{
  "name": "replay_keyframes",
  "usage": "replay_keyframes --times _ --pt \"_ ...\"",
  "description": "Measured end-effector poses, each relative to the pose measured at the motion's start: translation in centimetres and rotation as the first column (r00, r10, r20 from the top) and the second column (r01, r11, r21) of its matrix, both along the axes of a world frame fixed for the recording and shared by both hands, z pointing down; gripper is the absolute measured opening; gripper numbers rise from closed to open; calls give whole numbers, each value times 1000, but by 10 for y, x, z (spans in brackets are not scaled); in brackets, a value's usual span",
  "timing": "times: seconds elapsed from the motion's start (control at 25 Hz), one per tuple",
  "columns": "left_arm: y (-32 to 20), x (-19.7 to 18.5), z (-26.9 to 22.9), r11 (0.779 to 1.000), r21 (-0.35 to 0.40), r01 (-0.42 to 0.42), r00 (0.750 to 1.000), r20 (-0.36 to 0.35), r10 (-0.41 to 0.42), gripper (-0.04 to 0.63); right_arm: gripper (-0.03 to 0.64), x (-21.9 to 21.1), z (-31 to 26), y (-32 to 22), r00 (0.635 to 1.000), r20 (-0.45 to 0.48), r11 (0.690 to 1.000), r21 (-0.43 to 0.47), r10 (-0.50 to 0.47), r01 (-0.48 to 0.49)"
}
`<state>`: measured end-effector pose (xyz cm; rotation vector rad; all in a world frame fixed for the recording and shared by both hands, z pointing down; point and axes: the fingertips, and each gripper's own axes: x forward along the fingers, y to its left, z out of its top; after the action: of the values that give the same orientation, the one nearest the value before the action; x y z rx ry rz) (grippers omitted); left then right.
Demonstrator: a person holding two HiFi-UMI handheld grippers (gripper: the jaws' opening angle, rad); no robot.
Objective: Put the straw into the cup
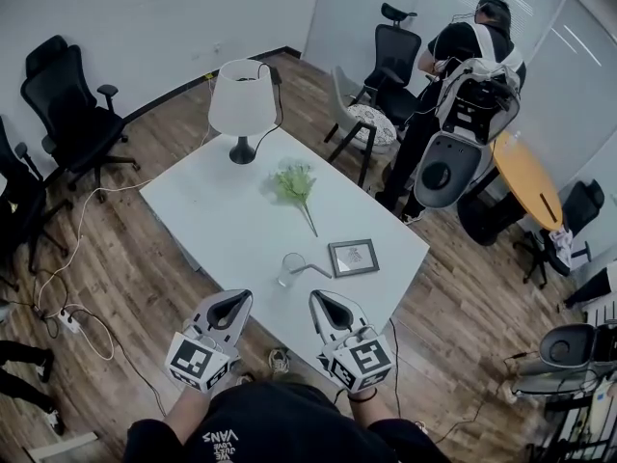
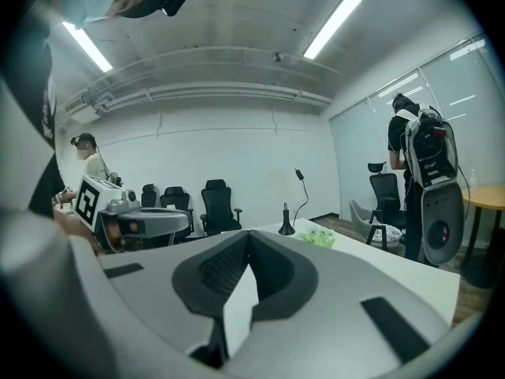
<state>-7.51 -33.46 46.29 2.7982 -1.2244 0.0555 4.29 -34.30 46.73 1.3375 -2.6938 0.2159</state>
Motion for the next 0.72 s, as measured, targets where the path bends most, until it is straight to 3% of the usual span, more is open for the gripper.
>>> replay_keyframes --times 0.72 --pt "3 -2 -6 1000 14 6 1000 0 -6 11 17 -7 -2 2 1000 -25 1000 6 -18 18"
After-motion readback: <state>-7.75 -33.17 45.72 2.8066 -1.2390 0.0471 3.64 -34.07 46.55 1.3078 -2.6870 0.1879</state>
